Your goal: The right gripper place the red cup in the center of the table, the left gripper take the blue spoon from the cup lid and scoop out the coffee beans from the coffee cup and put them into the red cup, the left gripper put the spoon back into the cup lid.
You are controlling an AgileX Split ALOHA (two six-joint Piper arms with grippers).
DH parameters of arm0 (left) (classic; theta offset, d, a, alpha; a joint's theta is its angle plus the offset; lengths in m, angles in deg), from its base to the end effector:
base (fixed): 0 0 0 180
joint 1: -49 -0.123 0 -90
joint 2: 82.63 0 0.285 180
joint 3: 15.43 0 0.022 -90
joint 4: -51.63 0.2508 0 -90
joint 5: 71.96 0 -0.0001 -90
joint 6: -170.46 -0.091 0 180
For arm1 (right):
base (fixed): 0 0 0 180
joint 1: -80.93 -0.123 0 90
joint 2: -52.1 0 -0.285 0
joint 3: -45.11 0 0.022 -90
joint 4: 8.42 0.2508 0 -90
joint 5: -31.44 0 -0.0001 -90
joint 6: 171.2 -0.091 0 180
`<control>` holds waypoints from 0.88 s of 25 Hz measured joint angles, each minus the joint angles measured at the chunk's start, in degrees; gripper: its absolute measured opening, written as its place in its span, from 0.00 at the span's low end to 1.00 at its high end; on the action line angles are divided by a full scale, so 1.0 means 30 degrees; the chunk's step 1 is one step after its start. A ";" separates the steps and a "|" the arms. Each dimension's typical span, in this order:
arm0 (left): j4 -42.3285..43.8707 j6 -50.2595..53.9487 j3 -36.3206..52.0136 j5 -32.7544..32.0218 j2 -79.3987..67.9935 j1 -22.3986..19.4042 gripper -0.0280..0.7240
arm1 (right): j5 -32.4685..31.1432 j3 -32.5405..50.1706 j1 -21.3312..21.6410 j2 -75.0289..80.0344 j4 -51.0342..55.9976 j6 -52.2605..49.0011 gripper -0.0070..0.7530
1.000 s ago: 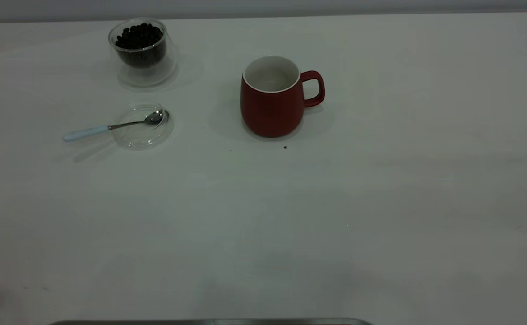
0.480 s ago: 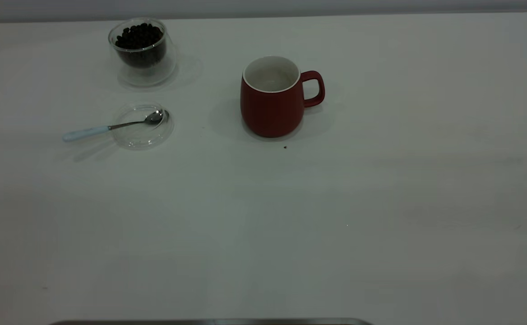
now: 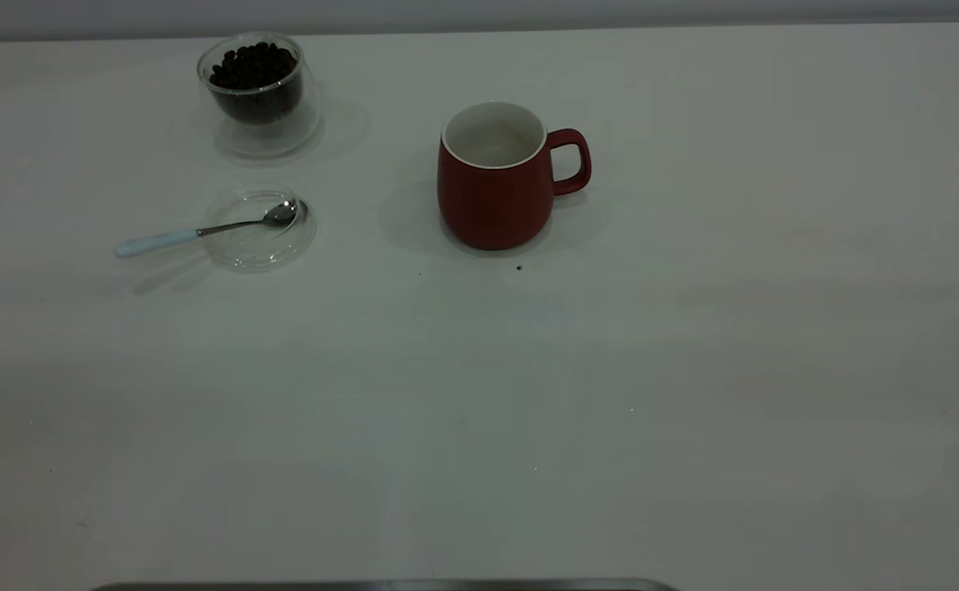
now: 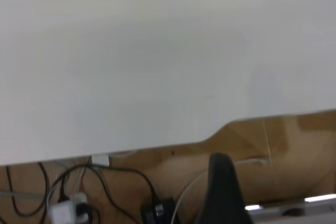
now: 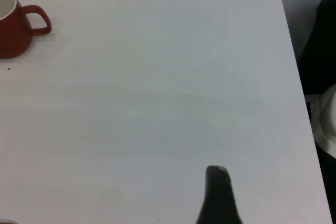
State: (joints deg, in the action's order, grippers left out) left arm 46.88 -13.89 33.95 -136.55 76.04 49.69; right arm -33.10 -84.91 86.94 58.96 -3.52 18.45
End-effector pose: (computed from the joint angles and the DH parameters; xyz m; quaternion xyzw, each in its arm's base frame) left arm 0.0277 -0.0071 0.2658 0.0384 0.9233 -0.0292 0.3811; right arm -0.0068 0.0078 0.2654 -0.0305 0.8707 -0.0244 0.4903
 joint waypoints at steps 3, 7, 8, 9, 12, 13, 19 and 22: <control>0.0000 0.0000 0.0000 0.0000 0.0361 0.0000 0.83 | 0.0000 0.0000 0.0000 0.0000 0.0000 0.0000 0.79; 0.0000 0.0000 0.0000 0.0000 0.0406 0.0000 0.83 | 0.0000 0.0000 0.0000 0.0000 0.0000 0.0000 0.79; 0.0000 0.0000 0.0000 0.0000 0.0433 0.0000 0.83 | 0.0000 0.0000 0.0000 0.0000 0.0000 0.0000 0.79; 0.0000 0.0000 0.0000 0.0000 0.0480 0.0000 0.83 | 0.0000 0.0000 0.0000 0.0000 0.0000 0.0000 0.79; 0.0000 0.0000 0.0008 0.0000 0.1072 0.0000 0.83 | 0.0000 0.0000 0.0000 0.0000 0.0000 0.0000 0.79; 0.0000 -0.0035 0.0008 0.0000 0.1492 0.0000 0.83 | 0.0000 0.0000 0.0000 0.0000 0.0000 0.0000 0.79; 0.0018 -0.0072 0.0008 -0.0076 0.4273 0.0000 0.83 | 0.0000 0.0000 0.0000 0.0000 0.0000 0.0000 0.79; 0.0021 -0.0075 0.0008 -0.0154 0.4858 0.0000 0.83 | 0.0000 0.0000 0.0000 0.0000 0.0000 0.0000 0.79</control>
State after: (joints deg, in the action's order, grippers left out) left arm 46.94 -14.12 33.98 -137.01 90.61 49.69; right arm -33.10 -84.91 86.94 58.96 -3.52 18.45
